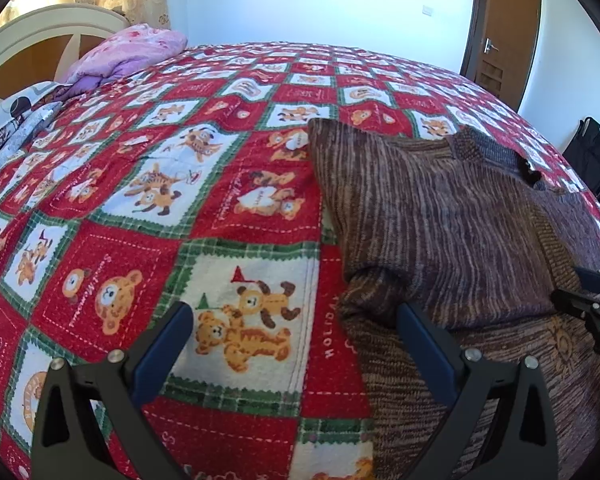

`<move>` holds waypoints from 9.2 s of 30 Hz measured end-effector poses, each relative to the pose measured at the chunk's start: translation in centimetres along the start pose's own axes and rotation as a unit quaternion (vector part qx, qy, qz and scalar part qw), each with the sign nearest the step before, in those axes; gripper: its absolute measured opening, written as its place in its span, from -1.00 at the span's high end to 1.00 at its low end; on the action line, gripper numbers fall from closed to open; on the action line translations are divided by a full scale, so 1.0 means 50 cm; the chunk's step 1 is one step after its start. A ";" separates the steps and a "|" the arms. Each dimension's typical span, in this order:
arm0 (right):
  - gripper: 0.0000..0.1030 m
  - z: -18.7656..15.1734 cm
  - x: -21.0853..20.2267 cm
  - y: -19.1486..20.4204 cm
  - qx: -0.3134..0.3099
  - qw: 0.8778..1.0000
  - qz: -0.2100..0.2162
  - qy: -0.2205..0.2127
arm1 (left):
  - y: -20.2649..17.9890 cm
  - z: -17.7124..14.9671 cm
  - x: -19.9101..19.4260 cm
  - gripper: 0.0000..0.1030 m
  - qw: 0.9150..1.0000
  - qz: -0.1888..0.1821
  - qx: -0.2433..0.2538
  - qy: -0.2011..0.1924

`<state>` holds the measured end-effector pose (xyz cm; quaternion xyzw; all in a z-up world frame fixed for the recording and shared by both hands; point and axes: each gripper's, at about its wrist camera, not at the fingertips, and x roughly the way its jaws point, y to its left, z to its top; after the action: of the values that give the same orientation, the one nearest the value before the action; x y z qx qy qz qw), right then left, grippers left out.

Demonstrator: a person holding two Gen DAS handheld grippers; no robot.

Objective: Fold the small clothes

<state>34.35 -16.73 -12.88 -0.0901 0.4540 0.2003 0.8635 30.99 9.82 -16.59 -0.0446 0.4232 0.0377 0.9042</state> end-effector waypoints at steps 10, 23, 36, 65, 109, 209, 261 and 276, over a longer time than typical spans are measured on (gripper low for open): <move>0.00 -0.024 -0.025 -0.001 0.017 1.000 -0.007 0.003 | -0.001 0.002 0.000 -1.00 1.000 -0.002 -0.001 0.006; -0.01 -0.054 -0.062 -0.018 0.041 0.999 -0.019 0.012 | -0.024 -0.014 -0.063 -1.00 1.000 -0.009 0.021 -0.010; -0.01 -0.123 -0.171 0.003 0.051 0.998 0.000 -0.024 | -0.042 -0.065 -0.200 -1.00 0.997 -0.051 0.027 -0.051; -0.02 -0.393 -0.377 0.009 0.092 0.995 0.000 -0.031 | -0.019 -0.331 -0.381 -0.98 0.987 -0.143 0.052 0.056; 0.60 -0.588 -0.449 -0.073 0.195 0.981 -0.006 0.008 | -0.056 -0.397 -0.349 -0.06 0.968 -0.196 0.044 0.153; 0.91 -0.393 -0.496 -0.184 0.237 0.955 0.050 -0.168 | -0.099 -0.277 -0.292 -0.32 0.948 -0.213 0.236 0.023; 0.91 0.022 -0.219 -0.423 0.296 0.946 0.018 -0.133 | -0.076 0.177 -0.042 0.80 0.980 -0.162 0.080 -0.085; -0.15 0.038 -0.088 -0.486 0.273 0.958 -0.035 -0.080 | -0.057 0.159 0.022 0.07 0.992 -0.098 0.048 -0.070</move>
<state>43.93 -39.22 -8.83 0.1493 0.4171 0.0454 0.8954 38.04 7.92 -12.21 -0.0399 0.3539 -0.0680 0.9320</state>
